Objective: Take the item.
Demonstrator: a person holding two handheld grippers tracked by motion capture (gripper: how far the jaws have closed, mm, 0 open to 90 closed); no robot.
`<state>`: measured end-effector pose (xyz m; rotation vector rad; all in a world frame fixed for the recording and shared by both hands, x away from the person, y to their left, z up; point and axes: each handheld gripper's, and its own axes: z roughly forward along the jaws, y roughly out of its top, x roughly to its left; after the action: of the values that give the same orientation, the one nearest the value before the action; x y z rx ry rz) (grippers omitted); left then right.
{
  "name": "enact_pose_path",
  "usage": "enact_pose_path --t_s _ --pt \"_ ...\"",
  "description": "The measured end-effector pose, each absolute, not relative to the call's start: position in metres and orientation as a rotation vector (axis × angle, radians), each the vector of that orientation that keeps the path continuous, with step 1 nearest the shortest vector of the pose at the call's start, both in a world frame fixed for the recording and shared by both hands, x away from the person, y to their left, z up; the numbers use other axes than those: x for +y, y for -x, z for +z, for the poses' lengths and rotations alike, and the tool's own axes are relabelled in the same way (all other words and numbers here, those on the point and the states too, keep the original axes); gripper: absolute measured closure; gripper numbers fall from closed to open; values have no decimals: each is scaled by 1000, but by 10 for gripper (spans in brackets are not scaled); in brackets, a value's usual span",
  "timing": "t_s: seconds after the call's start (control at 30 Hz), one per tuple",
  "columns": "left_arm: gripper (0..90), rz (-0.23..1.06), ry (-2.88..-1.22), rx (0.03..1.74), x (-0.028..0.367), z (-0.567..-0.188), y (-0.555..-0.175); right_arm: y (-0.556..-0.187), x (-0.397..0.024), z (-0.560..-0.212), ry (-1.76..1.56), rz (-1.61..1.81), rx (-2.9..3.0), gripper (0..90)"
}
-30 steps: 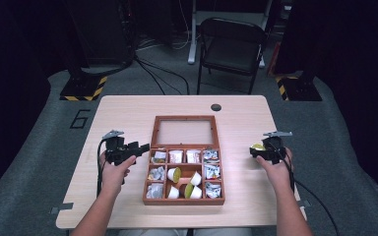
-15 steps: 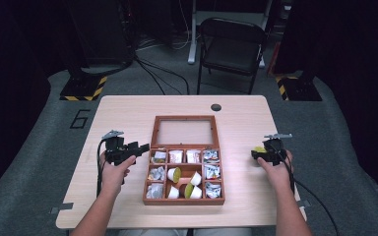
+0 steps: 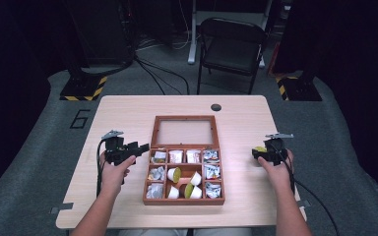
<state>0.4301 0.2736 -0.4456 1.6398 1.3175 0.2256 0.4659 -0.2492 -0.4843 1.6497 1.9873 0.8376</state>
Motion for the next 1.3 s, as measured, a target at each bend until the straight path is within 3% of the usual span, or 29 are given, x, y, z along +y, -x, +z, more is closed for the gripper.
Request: enact_pose_path --t_s 0.8,1.3 --pt "381 245 -1662 1323 273 -449 -431 -455 -231 -466 -1486 1074 2040 382" --pt "395 274 -1662 1292 272 -443 -438 -442 -217 -431 -1309 1289 2141 440"
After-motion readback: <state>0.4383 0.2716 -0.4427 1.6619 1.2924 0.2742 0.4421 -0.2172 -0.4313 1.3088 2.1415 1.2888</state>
